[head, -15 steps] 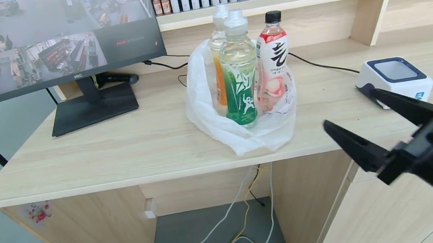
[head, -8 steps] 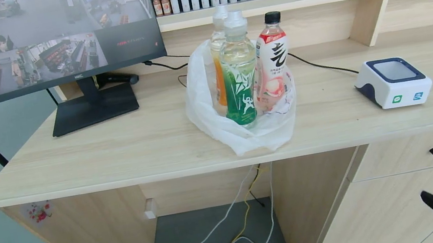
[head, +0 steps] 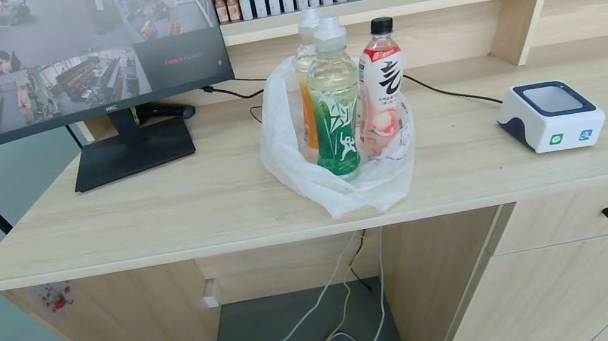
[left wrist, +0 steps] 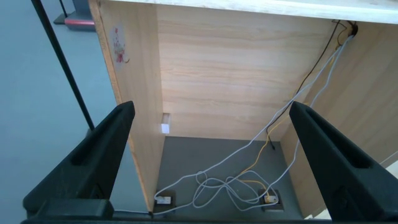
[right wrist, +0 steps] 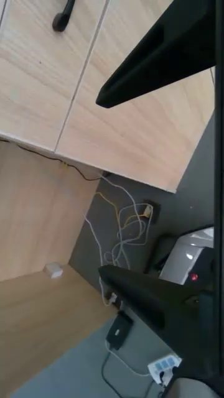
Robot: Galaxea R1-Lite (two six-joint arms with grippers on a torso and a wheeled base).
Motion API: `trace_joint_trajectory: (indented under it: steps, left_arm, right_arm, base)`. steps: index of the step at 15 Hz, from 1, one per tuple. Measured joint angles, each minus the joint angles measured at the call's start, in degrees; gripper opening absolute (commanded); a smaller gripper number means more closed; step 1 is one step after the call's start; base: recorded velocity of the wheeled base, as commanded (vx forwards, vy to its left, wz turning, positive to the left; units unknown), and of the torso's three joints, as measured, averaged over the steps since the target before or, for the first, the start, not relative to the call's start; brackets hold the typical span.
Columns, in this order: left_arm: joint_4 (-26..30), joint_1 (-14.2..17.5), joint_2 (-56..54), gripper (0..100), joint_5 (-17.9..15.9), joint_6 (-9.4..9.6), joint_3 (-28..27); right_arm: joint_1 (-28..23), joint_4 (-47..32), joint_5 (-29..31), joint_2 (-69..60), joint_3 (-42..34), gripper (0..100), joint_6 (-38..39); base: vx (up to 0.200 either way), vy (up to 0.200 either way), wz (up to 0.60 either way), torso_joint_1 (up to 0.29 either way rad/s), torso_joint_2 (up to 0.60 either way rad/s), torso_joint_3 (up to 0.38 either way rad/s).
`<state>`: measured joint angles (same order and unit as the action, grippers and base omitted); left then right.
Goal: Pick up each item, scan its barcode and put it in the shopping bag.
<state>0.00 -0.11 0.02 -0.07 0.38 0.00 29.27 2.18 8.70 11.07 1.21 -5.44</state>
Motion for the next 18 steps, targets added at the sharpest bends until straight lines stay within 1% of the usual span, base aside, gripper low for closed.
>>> trace_joint_trajectory:
  steps: [2, 5, 6, 7, 8, 10, 12, 13, 16, 17, 18]
  left_arm:
    - [0.0, 0.01, 0.0, 100, 0.0, -0.02, 0.0]
    - [0.0, 0.04, 0.0, 100, 0.05, -0.02, 0.0]
    - [0.0, 0.04, 0.0, 100, 0.05, -0.02, 0.0]
    - [0.0, 0.01, 0.0, 100, 0.02, -0.02, 0.0]
    - [0.0, 0.0, 0.0, 100, 0.05, -0.02, 0.0]
    - [0.0, 0.0, 0.0, 100, 0.05, -0.11, 0.0]
    - [0.0, 0.04, 0.0, 100, 0.05, -0.11, 0.0]
    - [0.0, 0.04, 0.0, 100, 0.05, -0.11, 0.0]
    - [0.0, 0.04, 0.0, 100, 0.02, -0.02, 0.0]
    - [0.0, 0.0, 0.0, 100, 0.05, -0.17, 0.0]
    - [0.02, 0.0, 0.0, 100, 0.07, -0.3, 0.0]
  right_arm:
    - [-4.25, -1.52, 1.06, -0.24, 0.27, 100, 0.87]
    - [-14.8, -2.08, 1.78, 1.99, 0.41, 100, 1.56]
    - [-19.02, -2.16, 1.83, 1.66, 0.44, 100, 1.72]
    - [-22.1, -2.18, 1.85, 0.3, 0.46, 100, 1.88]
    - [-23.71, -2.13, 1.77, -1.4, 0.46, 100, 2.07]
    - [-25.7, -0.49, 0.87, -4.6, -0.09, 100, 4.29]
    - [-26.32, 0.11, -1.89, -5.89, -0.72, 100, 8.72]
    - [-26.38, 0.13, -2.08, -6.28, -0.85, 100, 9.9]
    - [-26.47, 0.16, -3.21, -6.75, -1.0, 100, 8.78]
    - [-26.47, -0.41, -5.1, -6.83, -1.0, 100, 7.13]
    - [-26.51, -1.63, -5.78, -6.86, -1.1, 100, 6.45]
  base:
    - [0.0, 0.0, 0.0, 0.0, 0.0, 0.0]
    - [0.0, 0.0, 0.0, 0.0, 0.0, 0.0]
    - [0.0, 0.0, 0.0, 0.0, 0.0, 0.0]
    - [0.0, 0.0, 0.0, 0.0, 0.0, 0.0]
    - [0.0, 0.0, 0.0, 0.0, 0.0, 0.0]
    - [0.0, 0.0, 0.0, 0.0, 0.0, 0.0]
    - [0.0, 0.0, 0.0, 0.0, 0.0, 0.0]
    - [0.0, 0.0, 0.0, 0.0, 0.0, 0.0]
    - [0.0, 0.0, 0.0, 0.0, 0.0, 0.0]
    - [0.0, 0.0, 0.0, 0.0, 0.0, 0.0]
    - [0.0, 0.0, 0.0, 0.0, 0.0, 0.0]
